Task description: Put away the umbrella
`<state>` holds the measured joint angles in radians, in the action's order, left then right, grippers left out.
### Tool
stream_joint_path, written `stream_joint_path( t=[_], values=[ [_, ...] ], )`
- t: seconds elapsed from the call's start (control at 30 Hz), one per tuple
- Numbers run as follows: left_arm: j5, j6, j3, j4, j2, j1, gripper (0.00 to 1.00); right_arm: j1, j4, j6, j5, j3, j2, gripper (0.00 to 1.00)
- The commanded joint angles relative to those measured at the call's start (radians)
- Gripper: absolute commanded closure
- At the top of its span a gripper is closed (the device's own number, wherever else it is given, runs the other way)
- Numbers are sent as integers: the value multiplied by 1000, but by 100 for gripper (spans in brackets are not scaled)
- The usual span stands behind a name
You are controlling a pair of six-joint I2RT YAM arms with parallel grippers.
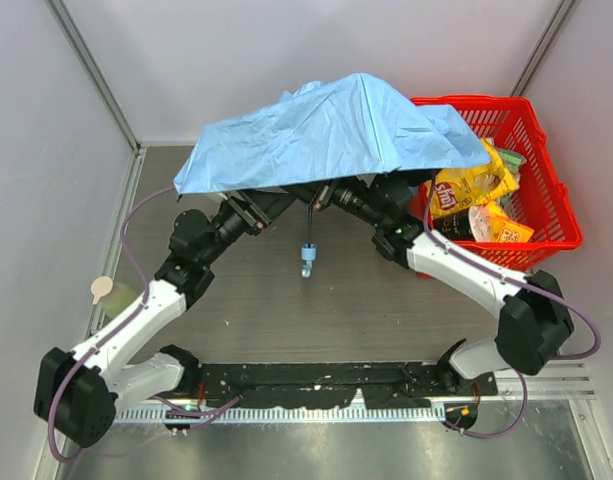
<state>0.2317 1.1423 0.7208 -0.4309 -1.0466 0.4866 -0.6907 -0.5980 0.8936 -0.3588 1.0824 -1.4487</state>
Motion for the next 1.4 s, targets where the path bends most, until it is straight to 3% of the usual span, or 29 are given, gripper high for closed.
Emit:
stream_joint_path(
  t=[0.0, 0.17, 0.27, 0.47, 0.6, 0.77, 0.83, 0.87, 0.9, 1.1, 1.2, 1.37],
  values=[
    [67, 7, -107, -158, 91, 18, 17, -44, 12, -113, -62, -10, 73, 99],
    [231, -30, -262, -39, 290, 15, 13, -15, 78, -267, -31, 24, 74, 99],
    [369, -33, -300, -13, 429, 15, 12, 97, 43, -256, -113, 62, 36, 99],
    [509, -98, -247, 277, 698, 18, 6, 233, 9, -274, -337, 165, -93, 99],
    [535, -121, -167, 329, 793, 18, 2, 235, 14, -511, -417, 90, -85, 99],
    [239, -321, 176, 576, 683, 18, 0, 230, -80, -676, -514, -88, -36, 99],
    [-8, -354, 331, 734, 593, 18, 0, 223, -136, -703, -560, -143, -16, 99],
    [-298, -348, 480, 870, 474, 18, 1, 195, -208, -709, -631, -191, -19, 99],
    [-349, -351, 495, 862, 439, 18, 1, 188, -224, -714, -638, -202, -21, 99],
    [-186, -392, 479, 674, 237, 17, 0, 114, -290, -667, -719, -242, 20, 99],
    [-126, -394, 434, 588, 235, 15, 0, 89, -258, -665, -769, -224, 40, 99],
    [-65, -421, 379, 599, 280, 15, 0, 51, -214, -665, -761, -182, 30, 99]
  ],
)
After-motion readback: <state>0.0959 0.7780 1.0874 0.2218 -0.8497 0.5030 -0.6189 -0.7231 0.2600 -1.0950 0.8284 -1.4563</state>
